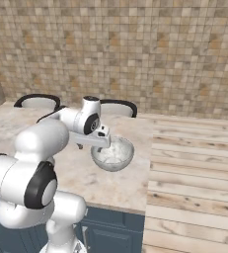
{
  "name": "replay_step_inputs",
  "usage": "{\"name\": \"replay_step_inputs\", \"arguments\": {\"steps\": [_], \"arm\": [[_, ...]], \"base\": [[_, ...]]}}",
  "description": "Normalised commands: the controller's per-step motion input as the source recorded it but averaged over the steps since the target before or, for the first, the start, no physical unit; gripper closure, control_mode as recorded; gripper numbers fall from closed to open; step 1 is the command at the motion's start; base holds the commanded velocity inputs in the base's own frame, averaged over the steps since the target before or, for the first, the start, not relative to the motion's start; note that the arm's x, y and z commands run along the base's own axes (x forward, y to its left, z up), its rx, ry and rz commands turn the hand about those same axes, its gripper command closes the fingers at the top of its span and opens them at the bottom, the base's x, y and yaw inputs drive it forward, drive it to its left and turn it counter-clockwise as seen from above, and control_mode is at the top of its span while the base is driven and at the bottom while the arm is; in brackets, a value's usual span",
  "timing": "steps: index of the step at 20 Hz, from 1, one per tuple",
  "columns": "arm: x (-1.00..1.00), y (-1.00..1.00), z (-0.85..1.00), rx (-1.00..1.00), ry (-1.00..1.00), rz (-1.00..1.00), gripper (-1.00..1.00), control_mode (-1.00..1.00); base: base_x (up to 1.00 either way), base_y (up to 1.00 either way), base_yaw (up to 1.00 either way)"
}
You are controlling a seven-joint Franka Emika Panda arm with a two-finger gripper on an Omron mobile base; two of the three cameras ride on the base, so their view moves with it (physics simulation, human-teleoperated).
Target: Pick the kettle and bowl and place them in the sink. Then turn on the water.
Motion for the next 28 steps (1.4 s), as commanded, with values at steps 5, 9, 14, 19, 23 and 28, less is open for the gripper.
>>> {"name": "replay_step_inputs", "arguments": {"steps": [5,9,14,19,23,28], "arm": [[0.08,0.0,-0.12,0.0,0.0,0.0,-1.0,-1.0],[0.1,0.0,-0.21,0.0,0.0,0.0,-1.0,-1.0],[0.11,0.0,-0.2,0.0,0.0,0.0,-1.0,-1.0],[0.11,0.0,-0.2,0.0,0.0,0.0,-1.0,-1.0],[0.13,0.0,-0.2,0.0,0.0,0.0,-1.0,-1.0],[0.12,0.0,-0.16,0.0,0.0,0.0,-1.0,-1.0]], "base": [[0.0,0.0,0.0],[0.0,0.0,0.0],[0.0,0.0,0.0],[0.0,0.0,0.0],[0.0,0.0,0.0],[0.0,0.0,0.0]]}}
